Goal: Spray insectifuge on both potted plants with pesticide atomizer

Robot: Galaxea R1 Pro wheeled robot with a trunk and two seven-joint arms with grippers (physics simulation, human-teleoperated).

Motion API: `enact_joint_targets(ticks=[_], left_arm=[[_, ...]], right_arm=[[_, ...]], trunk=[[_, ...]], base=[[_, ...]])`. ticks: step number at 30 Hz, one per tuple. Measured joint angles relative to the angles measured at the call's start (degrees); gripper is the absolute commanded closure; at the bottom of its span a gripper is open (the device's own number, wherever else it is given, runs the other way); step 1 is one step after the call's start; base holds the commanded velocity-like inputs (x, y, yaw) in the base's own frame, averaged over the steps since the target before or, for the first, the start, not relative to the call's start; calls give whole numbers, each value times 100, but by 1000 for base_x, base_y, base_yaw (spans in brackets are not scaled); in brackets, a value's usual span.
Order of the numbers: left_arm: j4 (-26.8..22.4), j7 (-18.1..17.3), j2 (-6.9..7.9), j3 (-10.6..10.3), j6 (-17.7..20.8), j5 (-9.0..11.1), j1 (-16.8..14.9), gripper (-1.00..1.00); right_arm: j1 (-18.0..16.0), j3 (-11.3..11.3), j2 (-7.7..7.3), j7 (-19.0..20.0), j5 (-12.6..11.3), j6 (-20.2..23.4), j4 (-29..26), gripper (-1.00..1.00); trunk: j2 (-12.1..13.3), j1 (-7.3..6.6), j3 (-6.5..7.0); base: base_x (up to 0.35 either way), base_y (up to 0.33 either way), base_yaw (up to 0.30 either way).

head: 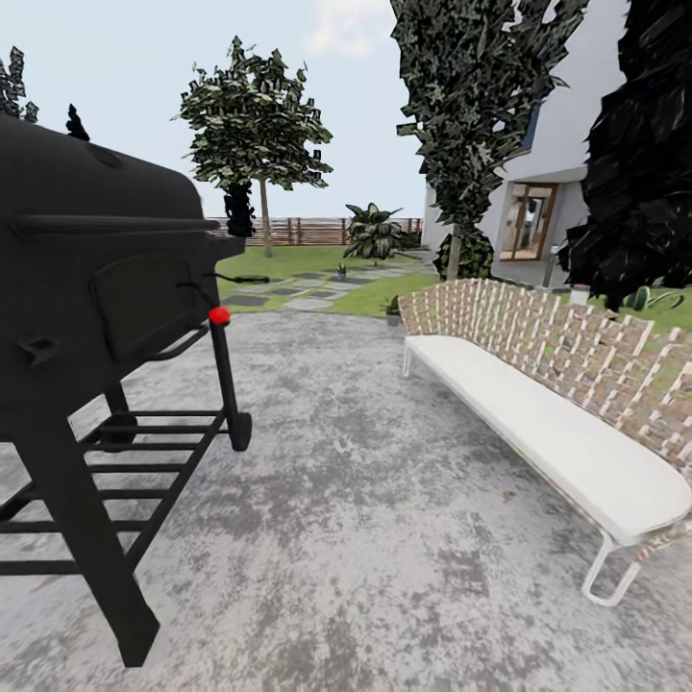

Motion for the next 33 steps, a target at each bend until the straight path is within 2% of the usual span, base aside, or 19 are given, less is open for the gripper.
enact_joint_targets(ticks=[21, 33], left_arm=[[56, 5, 19, 13, -4, 19, 28, -100], [55, 17, 36, 20, -3, 19, 36, -100]], right_arm=[[-1, -1, 0, -6, -7, -4, 4, -100], [0, 26, 0, 20, -18, 12, 6, -100]], trunk=[[0, 0, 0], [0, 0, 0]], base=[[336, -112, 0], [339, -14, 0]])
